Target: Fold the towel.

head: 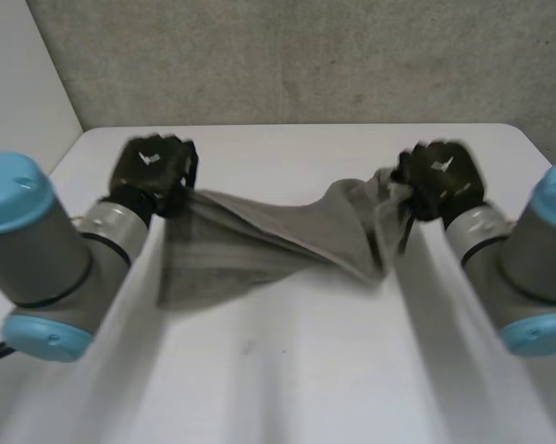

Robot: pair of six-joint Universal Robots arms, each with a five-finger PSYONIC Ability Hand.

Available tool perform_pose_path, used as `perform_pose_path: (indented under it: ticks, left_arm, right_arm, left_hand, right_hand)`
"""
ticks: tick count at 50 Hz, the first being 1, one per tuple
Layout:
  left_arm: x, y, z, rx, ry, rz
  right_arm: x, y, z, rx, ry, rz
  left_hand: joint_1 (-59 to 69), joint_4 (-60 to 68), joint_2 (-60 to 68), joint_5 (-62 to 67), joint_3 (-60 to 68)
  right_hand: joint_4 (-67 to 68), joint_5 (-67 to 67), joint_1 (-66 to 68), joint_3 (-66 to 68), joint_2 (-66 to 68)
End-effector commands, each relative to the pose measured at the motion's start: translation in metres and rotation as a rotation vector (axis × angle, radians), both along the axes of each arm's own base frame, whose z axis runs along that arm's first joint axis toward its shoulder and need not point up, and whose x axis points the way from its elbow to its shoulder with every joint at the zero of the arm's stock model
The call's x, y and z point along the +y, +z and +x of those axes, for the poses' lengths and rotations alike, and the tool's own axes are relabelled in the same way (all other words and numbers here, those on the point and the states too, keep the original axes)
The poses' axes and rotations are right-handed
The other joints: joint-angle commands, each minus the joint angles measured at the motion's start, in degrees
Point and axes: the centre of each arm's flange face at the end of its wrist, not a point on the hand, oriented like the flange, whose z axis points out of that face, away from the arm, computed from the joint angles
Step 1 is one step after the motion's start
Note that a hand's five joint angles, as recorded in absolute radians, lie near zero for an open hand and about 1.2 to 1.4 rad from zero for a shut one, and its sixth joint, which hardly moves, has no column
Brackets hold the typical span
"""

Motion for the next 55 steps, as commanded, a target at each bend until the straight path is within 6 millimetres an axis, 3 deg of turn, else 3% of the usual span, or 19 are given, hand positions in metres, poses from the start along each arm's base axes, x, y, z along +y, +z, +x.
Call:
perform_pose_path:
  ticks: [1, 4, 8, 11, 13, 14, 15, 16, 18, 19, 21, 26, 34, 48, 55]
  left_arm:
    - [0.022, 0.063, 0.022, 0.043, 0.030, -0.104]
    - [0.030, 0.078, 0.028, 0.045, 0.033, -0.111]
    - [0.035, 0.079, 0.028, 0.037, 0.027, -0.091]
    - [0.035, 0.067, 0.027, 0.018, 0.023, -0.049]
    - [0.027, 0.038, 0.022, -0.018, 0.021, 0.034]
    - [0.027, 0.038, 0.022, -0.018, 0.021, 0.035]
    - [0.022, 0.020, 0.020, -0.040, 0.019, 0.088]
    - [0.022, 0.020, 0.020, -0.040, 0.019, 0.089]
    - [0.020, -0.004, 0.013, -0.074, 0.003, 0.152]
    - [0.020, -0.004, 0.013, -0.075, 0.003, 0.152]
    - [0.022, -0.017, 0.010, -0.110, -0.009, 0.178]
    - [0.027, -0.029, 0.012, -0.137, -0.013, 0.207]
    - [0.039, -0.029, 0.003, -0.140, -0.049, 0.204]
    - [0.040, -0.026, 0.003, -0.137, -0.048, 0.196]
    - [0.040, -0.028, 0.004, -0.139, -0.045, 0.201]
  right_arm:
    - [-0.011, 0.068, -0.034, -0.123, -0.007, 0.054]
    - [-0.021, 0.085, -0.048, -0.170, -0.002, 0.114]
    - [-0.040, 0.081, -0.058, -0.198, -0.018, 0.184]
    - [-0.058, 0.066, -0.058, -0.195, -0.028, 0.233]
    - [-0.071, 0.050, -0.054, -0.182, -0.029, 0.256]
    - [-0.071, 0.050, -0.054, -0.182, -0.029, 0.256]
    - [-0.075, 0.038, -0.054, -0.178, -0.031, 0.282]
    - [-0.075, 0.038, -0.054, -0.178, -0.031, 0.282]
    - [-0.079, 0.011, -0.051, -0.166, -0.028, 0.344]
    - [-0.079, 0.011, -0.051, -0.166, -0.028, 0.344]
    - [-0.072, -0.006, -0.049, -0.148, -0.014, 0.395]
    - [-0.059, -0.024, -0.050, -0.088, 0.005, 0.426]
    - [-0.039, -0.038, -0.050, 0.049, 0.066, 0.408]
    - [-0.007, -0.034, -0.049, 0.214, 0.174, 0.267]
    - [0.025, -0.051, -0.049, 0.291, 0.250, 0.214]
  left_hand:
    - [12.7, 10.3, 10.3, 11.1, 10.4]
    - [12.7, 10.3, 10.3, 11.1, 10.4]
    - [12.7, 10.3, 10.3, 11.1, 10.4]
    - [12.7, 10.3, 10.3, 11.1, 10.4]
    - [12.7, 10.3, 10.3, 11.1, 10.4]
    - [12.7, 10.3, 10.3, 11.1, 10.4]
    - [12.7, 10.3, 10.3, 11.1, 10.4]
    - [12.7, 10.3, 10.3, 11.1, 10.4]
    - [12.7, 10.3, 10.3, 11.1, 10.4]
    - [12.7, 10.3, 10.3, 11.1, 10.4]
    - [12.7, 10.3, 10.3, 11.1, 10.4]
    - [12.7, 10.3, 10.3, 11.1, 10.4]
    - [12.7, 10.3, 10.3, 11.1, 10.4]
    - [12.7, 10.3, 10.3, 11.1, 10.4]
    - [12.7, 10.3, 10.3, 11.1, 10.4]
  right_hand:
    - [11.7, 18.7, 18.8, 12.1, 12.9]
    - [11.7, 18.7, 18.8, 12.1, 12.9]
    - [11.7, 18.7, 18.8, 12.1, 12.9]
    - [11.7, 18.7, 18.8, 12.1, 12.9]
    - [11.7, 18.7, 18.8, 12.1, 12.9]
    - [11.7, 18.7, 18.8, 12.1, 12.9]
    - [11.7, 18.7, 18.8, 12.1, 12.9]
    - [11.7, 18.7, 18.8, 12.1, 12.9]
    - [5.9, 12.9, 13.0, 6.3, 7.1]
    - [5.8, 12.9, 13.0, 6.2, 7.1]
    - [-6.3, 0.7, 0.8, -6.0, -5.1]
    - [-21.9, -14.8, -14.7, -21.5, -20.6]
    - [-46.3, -39.2, -39.1, -45.9, -45.0]
    - [-48.0, -40.9, -40.8, -47.6, -46.7]
    - [-46.3, -39.3, -39.1, -45.9, -45.1]
